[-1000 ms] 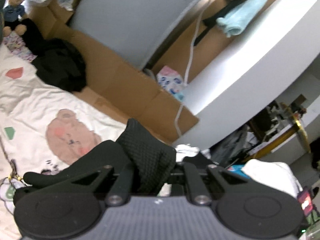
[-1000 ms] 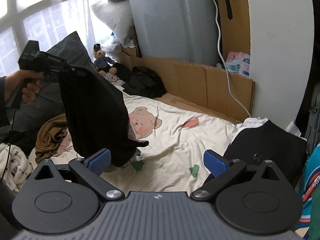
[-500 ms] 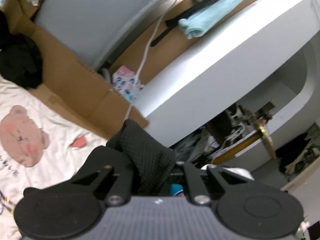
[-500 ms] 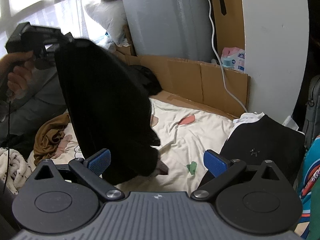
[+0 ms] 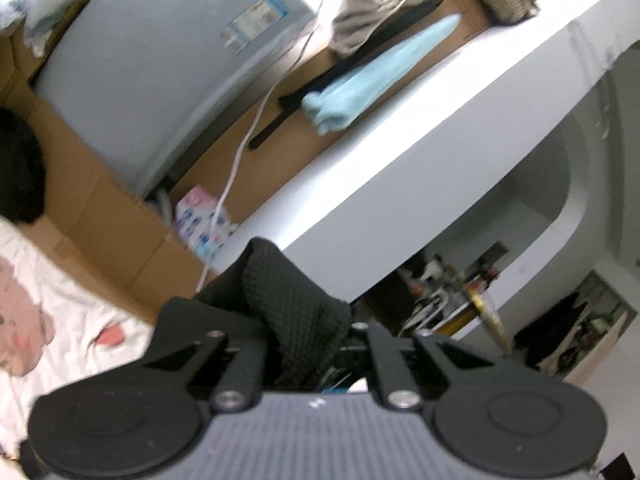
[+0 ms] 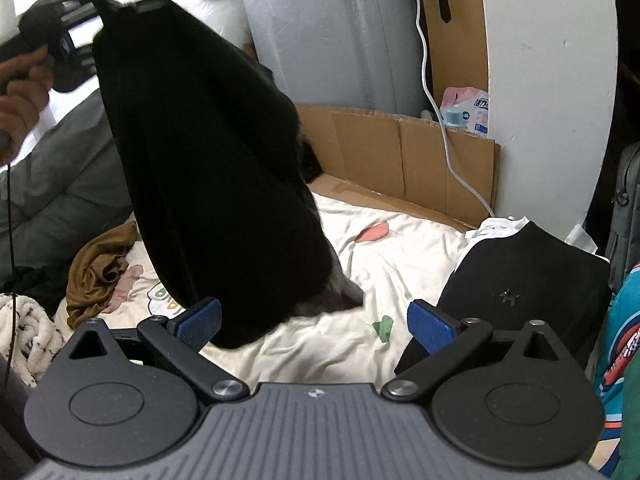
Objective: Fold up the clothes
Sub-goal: 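Lift the black knit garment with the left tool, shaking it out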
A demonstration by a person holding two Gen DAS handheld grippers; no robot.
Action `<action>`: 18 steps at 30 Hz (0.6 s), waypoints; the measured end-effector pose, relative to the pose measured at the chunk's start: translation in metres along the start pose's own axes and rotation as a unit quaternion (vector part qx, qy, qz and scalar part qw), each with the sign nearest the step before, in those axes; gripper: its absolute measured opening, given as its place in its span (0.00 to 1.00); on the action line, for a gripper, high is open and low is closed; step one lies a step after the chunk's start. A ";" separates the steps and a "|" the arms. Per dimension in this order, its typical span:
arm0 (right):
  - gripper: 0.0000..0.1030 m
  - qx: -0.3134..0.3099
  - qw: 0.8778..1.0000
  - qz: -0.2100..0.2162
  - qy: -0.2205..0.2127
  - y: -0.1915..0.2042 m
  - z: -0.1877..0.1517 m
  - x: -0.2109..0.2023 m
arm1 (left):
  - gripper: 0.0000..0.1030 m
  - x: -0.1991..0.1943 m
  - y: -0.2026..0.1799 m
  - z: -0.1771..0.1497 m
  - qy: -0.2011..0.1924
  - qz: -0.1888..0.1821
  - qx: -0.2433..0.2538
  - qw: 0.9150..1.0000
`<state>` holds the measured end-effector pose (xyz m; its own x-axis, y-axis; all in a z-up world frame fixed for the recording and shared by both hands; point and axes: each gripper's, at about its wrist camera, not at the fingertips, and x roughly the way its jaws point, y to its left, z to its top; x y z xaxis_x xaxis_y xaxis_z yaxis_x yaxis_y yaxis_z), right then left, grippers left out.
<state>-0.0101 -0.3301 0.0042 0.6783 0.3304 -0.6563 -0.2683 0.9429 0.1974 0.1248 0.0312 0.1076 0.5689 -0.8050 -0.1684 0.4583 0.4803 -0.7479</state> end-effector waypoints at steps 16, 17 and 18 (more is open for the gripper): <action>0.99 -0.012 0.999 0.010 -0.028 0.006 0.008 -0.015 | 0.08 -0.005 -0.076 0.067 -0.086 -0.062 0.042 0.994; 0.99 -0.014 0.999 0.011 -0.029 0.007 0.008 -0.015 | 0.08 -0.005 -0.077 0.071 -0.094 -0.069 0.037 0.992; 0.99 -0.016 0.999 0.011 -0.030 0.007 0.008 -0.015 | 0.08 -0.004 -0.078 0.075 -0.097 -0.076 0.027 0.992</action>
<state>-0.0171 -0.3284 0.0211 0.7116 0.3534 -0.6072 -0.3041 0.9340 0.1873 0.1382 0.0230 0.2149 0.6094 -0.7894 0.0748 0.5820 0.3812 -0.7183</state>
